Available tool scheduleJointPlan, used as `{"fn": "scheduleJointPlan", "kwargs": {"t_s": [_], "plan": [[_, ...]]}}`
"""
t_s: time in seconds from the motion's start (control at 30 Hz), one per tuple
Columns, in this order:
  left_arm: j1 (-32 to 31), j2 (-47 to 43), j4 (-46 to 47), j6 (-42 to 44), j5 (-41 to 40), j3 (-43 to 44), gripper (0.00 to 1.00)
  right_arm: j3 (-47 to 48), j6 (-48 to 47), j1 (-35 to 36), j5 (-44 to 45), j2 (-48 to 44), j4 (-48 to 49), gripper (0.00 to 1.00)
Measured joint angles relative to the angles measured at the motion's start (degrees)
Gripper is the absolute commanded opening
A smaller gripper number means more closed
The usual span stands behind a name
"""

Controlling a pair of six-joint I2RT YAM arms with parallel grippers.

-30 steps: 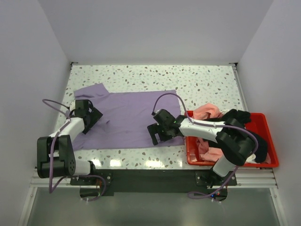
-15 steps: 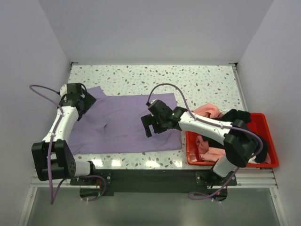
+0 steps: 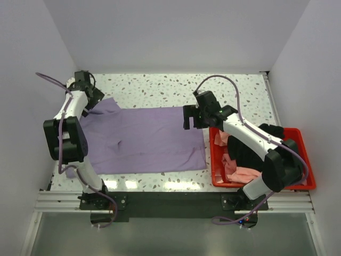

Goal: Fold and stack the t-shirts
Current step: Fold the tshirt

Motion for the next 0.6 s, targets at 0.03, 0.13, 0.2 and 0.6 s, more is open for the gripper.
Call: {"fn": "scheduleJointPlan", "kwargs": {"t_s": [0.03, 0.13, 0.2, 0.6], "plan": [[0.22, 1.29, -0.04, 0.04, 0.00, 0.22, 1.00, -0.07, -0.33, -0.59, -0.15, -0.09, 0.02, 0.99], [0.79, 3.96, -0.90, 0.04, -0.07, 0.20, 1.00, -0.11, -1.18, -2.21, -1.09, -0.13, 0.11, 0.99], [1.05, 5.51, -0.31, 0.00, -0.17, 0.22, 1.00, -0.15, -1.99, -3.04, -1.86, -0.13, 0.07, 0.99], [1.95, 18.49, 4.31, 0.37, -1.60, 11.98, 1.00, -0.31, -4.94, -5.27, -3.52, 0.33, -0.13, 0.99]]}}
